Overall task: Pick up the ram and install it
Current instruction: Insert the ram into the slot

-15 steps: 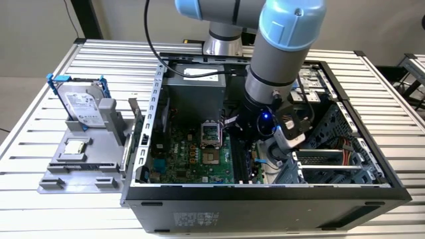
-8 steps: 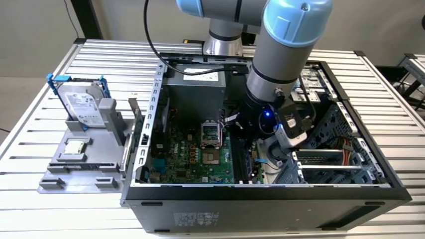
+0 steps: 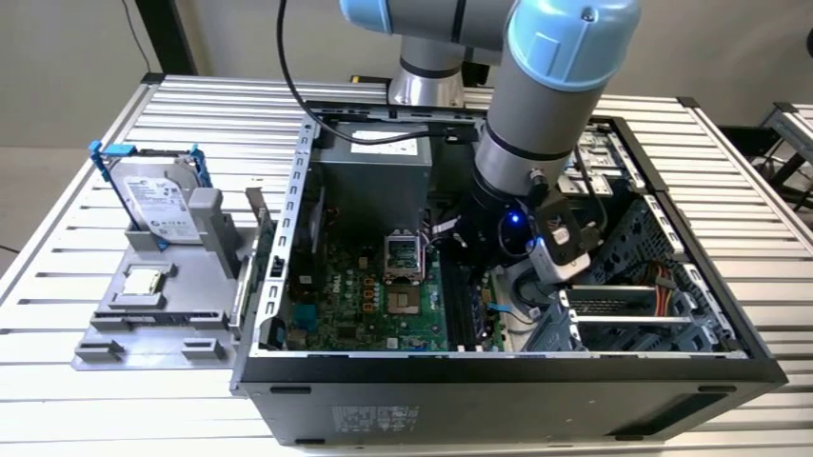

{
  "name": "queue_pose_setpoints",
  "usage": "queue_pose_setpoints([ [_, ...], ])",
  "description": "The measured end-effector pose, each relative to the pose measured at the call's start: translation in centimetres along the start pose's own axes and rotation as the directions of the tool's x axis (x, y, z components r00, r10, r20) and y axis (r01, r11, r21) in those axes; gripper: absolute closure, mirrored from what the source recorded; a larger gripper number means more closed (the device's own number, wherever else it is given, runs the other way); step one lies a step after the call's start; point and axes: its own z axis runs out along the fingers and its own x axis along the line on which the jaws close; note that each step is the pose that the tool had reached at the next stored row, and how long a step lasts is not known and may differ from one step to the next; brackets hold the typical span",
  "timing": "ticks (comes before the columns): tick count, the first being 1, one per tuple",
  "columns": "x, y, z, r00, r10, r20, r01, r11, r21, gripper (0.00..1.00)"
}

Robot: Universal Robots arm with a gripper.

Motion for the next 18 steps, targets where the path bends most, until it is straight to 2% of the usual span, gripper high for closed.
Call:
queue_pose_setpoints([
  [7, 0.0, 0.15, 0.41, 1.0, 0.0, 0.005, 0.0, 1.0, 0.0023, 1.0],
  [18, -0.01, 0.16, 0.8, 1.0, 0.0, 0.0053, 0.0, 1.0, 0.0064, 1.0],
])
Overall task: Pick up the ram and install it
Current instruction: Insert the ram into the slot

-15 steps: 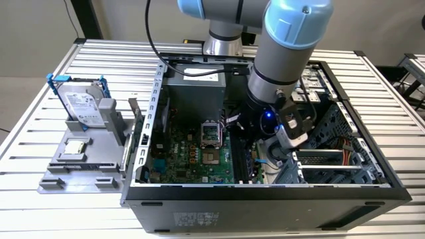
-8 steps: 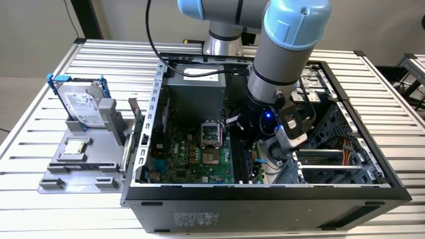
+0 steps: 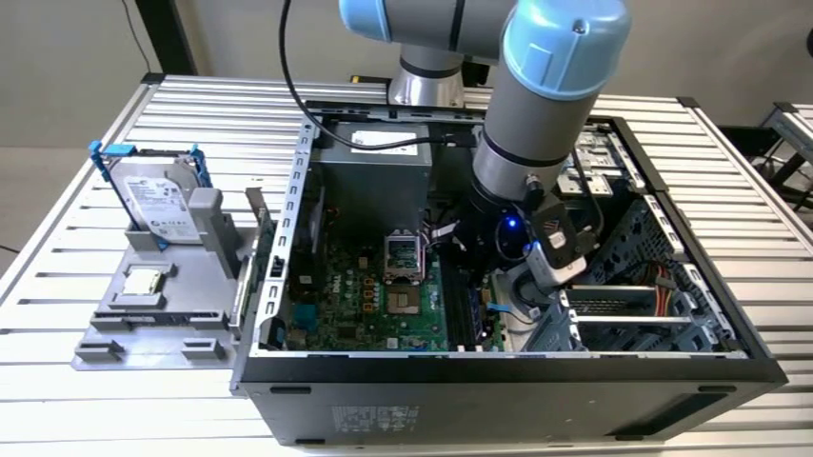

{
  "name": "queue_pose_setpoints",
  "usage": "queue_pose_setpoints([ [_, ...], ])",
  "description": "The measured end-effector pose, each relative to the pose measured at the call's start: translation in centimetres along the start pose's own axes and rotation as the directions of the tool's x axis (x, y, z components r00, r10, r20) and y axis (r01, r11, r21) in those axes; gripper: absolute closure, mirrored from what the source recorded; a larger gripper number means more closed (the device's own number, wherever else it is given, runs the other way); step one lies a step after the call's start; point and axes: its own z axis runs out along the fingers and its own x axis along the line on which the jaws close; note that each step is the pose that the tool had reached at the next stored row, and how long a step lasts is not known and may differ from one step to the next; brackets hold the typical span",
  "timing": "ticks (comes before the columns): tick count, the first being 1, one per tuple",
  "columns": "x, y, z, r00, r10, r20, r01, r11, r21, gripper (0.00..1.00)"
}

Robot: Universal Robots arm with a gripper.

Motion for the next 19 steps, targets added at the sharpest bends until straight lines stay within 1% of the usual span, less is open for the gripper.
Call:
queue_pose_setpoints([
  [5, 0.0, 0.0, 0.08, 1.0, 0.0, 0.0001, 0.0, 1.0, -0.0003, 1.0],
  [12, 0.0, -0.01, 0.45, 1.0, 0.0, -0.0001, 0.0, 1.0, -0.0002, 1.0],
  [19, 0.0, -0.01, 0.46, 1.0, 0.0, -0.0009, 0.0, 1.0, 0.0, 1.0],
])
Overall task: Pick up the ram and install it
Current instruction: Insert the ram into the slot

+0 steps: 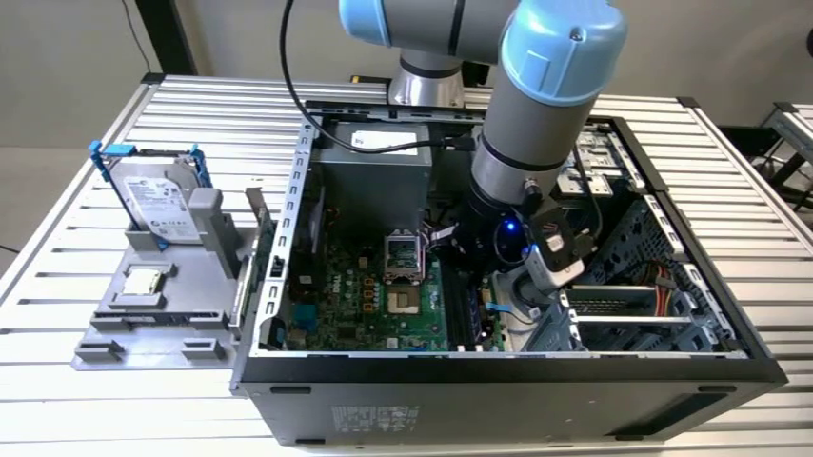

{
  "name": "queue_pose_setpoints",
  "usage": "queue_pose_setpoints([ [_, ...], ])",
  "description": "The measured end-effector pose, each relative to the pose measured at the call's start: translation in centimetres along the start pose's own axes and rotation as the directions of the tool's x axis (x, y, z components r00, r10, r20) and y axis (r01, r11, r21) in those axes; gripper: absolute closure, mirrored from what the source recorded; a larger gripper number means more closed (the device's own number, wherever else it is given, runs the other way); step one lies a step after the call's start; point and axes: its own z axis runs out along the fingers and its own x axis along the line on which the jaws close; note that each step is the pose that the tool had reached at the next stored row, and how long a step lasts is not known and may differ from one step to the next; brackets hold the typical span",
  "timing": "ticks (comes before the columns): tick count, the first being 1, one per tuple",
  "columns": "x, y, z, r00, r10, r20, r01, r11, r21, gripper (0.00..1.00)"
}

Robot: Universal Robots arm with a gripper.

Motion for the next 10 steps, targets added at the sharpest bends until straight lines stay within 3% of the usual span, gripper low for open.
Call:
queue_pose_setpoints([
  [1, 0.0, 0.0, 0.0, 1.0, 0.0, -0.0001, 0.0, 1.0, 0.0, 1.0],
  [2, 0.0, 0.0, 0.01, 1.0, 0.0, -0.0001, 0.0, 1.0, -0.0002, 0.0],
  [10, 0.0, 0.01, -0.25, 1.0, 0.0, -0.0011, 0.0, 1.0, -0.0004, 0.0],
])
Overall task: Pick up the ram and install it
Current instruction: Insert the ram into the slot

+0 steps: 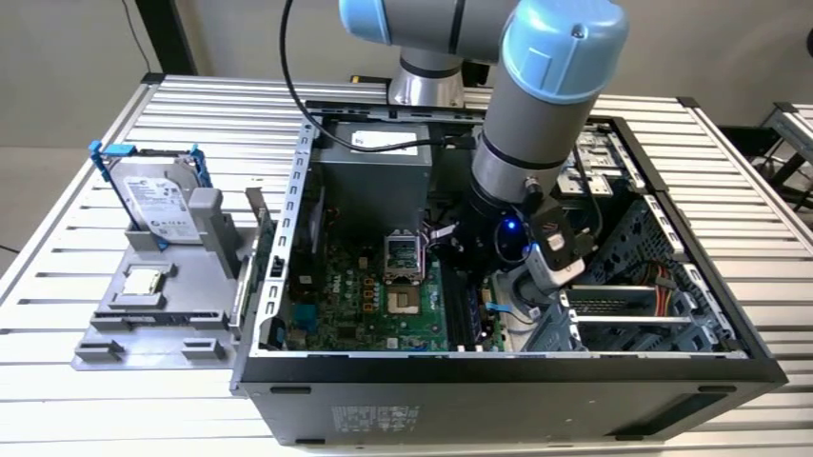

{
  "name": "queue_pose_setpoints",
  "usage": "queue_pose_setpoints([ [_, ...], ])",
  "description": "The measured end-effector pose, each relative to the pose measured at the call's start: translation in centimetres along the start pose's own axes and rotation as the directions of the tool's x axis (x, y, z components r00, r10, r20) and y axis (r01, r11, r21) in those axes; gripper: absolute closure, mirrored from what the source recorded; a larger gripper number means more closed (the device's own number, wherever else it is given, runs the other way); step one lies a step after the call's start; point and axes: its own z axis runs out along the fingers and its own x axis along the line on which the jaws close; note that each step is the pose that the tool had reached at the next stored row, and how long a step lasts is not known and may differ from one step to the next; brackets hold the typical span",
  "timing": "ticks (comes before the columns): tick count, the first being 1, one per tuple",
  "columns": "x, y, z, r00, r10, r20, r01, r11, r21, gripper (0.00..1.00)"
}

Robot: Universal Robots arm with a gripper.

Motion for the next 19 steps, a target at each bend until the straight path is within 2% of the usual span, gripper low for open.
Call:
queue_pose_setpoints([
  [8, 0.03, 0.05, -3.55, 1.0, 0.001, -0.0014, -0.001, 1.0, 0.0004, 0.0],
  [10, 0.04, 0.05, -3.97, 1.0, 0.001, -0.0015, -0.001, 1.0, 0.0002, 0.0],
  [13, 0.04, 0.05, -4.08, 1.0, 0.002, -0.0015, -0.002, 1.0, 0.0001, 0.0],
  [14, 0.04, 0.05, -4.12, 1.0, 0.001, -0.0016, -0.001, 1.0, 0.0003, 1.0],
  [19, 0.04, 0.05, -4.31, 1.0, 0.002, -0.0015, -0.002, 1.0, 0.0002, 1.0],
])
